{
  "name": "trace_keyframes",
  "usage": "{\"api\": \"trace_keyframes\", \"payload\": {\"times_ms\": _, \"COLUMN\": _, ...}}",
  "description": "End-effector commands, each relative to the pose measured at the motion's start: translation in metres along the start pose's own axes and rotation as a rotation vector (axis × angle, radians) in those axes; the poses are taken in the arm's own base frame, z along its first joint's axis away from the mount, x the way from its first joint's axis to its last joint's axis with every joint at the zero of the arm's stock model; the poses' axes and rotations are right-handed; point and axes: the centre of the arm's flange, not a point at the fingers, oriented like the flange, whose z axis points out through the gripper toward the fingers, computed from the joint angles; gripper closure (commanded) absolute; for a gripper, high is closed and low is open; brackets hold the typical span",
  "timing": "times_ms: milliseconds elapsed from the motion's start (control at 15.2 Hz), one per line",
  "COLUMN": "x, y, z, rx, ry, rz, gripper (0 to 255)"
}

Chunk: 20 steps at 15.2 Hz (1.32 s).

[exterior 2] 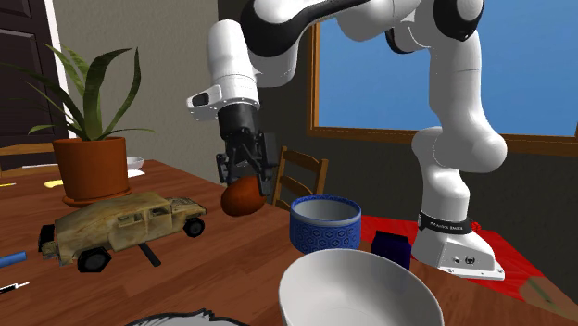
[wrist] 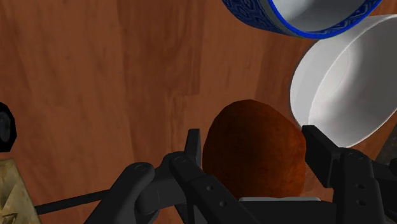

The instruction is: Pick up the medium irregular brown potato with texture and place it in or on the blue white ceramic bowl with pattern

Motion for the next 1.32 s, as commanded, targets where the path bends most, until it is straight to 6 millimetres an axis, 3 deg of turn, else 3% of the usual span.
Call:
{"api": "trace_keyframes", "payload": {"times_ms": 0, "x": 0.002, "y": -0.005, "z": -0.010, "rx": 0.000, "ry": 0.000, "rz": 0.000, "gripper": 255}}
{"api": "trace_keyframes", "payload": {"times_ms": 660, "x": 0.011, "y": -0.024, "z": -0.056, "rx": 0.000, "ry": 0.000, "rz": 0.000, "gripper": 255}}
{"api": "trace_keyframes", "payload": {"times_ms": 1254, "x": -0.088, "y": -0.089, "z": -0.051, "rx": 0.000, "ry": 0.000, "rz": 0.000, "gripper": 255}}
